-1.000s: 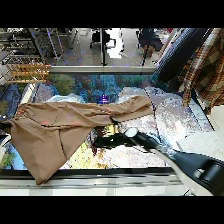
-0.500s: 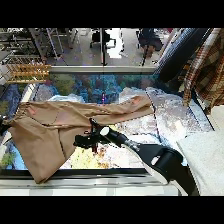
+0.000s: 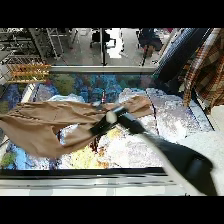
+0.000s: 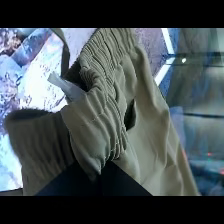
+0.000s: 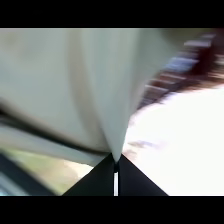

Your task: Fold the clothes and pants, and hang the long-sleeved shirts on hangers.

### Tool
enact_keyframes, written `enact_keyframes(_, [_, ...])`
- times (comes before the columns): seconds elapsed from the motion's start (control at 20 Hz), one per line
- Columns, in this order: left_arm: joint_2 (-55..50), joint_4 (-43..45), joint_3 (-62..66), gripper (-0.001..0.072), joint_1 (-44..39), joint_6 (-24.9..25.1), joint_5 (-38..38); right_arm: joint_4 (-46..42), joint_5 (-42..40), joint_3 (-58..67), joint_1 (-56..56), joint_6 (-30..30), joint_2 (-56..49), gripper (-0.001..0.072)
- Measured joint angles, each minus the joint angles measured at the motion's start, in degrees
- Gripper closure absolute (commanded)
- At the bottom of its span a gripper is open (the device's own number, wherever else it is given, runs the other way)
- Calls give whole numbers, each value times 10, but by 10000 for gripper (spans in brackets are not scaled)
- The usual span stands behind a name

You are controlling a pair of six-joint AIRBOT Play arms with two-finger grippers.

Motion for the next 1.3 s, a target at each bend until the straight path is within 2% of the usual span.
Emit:
enact_keyframes(0.1, [5, 42, 2, 677, -10, 9, 32, -103, 23, 1, -44, 10, 93, 691])
enact_keyframes(0.15, [7, 64, 0, 573, -20, 11, 49, -115, 6, 2, -66, 10, 124, 691])
enact_keyframes(0.2, [8, 88, -4, 359, -32, 14, 62, -121, -12, 2, -93, 11, 147, 691])
enact_keyframes(0.25, [8, 103, -7, 223, -45, 17, 80, -125, -24, 2, -118, 14, 160, 689])
enact_keyframes(0.3, [9, 126, -9, 220, -54, 17, 99, -118, -29, 0, -143, 14, 170, 629])
enact_keyframes(0.35, [9, 144, -11, 220, -63, 18, 117, -104, -30, -2, -163, 14, 178, 527])
enact_keyframes(0.4, [10, 155, -12, 220, -70, 18, 146, -82, -22, -7, -177, 8, 183, 471])
enact_keyframes(0.55, [10, 175, -15, 218, -80, 9, 211, -54, 29, -46, -198, -4, 205, 456])
enact_keyframes(0.65, [13, 184, -16, 195, -82, -2, 241, -42, 35, -105, -207, -6, 236, 312])
enact_keyframes(0.75, [20, 183, -24, 196, -85, -10, 267, -41, 16, -172, -223, 2, 273, 301])
enact_keyframes(0.8, [27, 182, -36, 196, -89, -12, 274, -39, -1, -210, -236, 8, 291, 260])
enact_keyframes(0.9, [53, 179, -78, 194, -92, -15, 273, -24, -45, -279, -275, 17, 319, 246])
enact_keyframes(0.95, [71, 174, -107, 155, -93, -17, 264, -10, -69, -310, -299, 20, 326, 246])
enact_keyframes(1.1, [149, 147, -217, 105, -96, -18, 218, 84, -160, -393, -385, 4, 331, 246])
enact_keyframes(1.3, [258, 116, -370, 59, -119, -29, 141, 242, -241, -439, -466, -69, 314, 246])
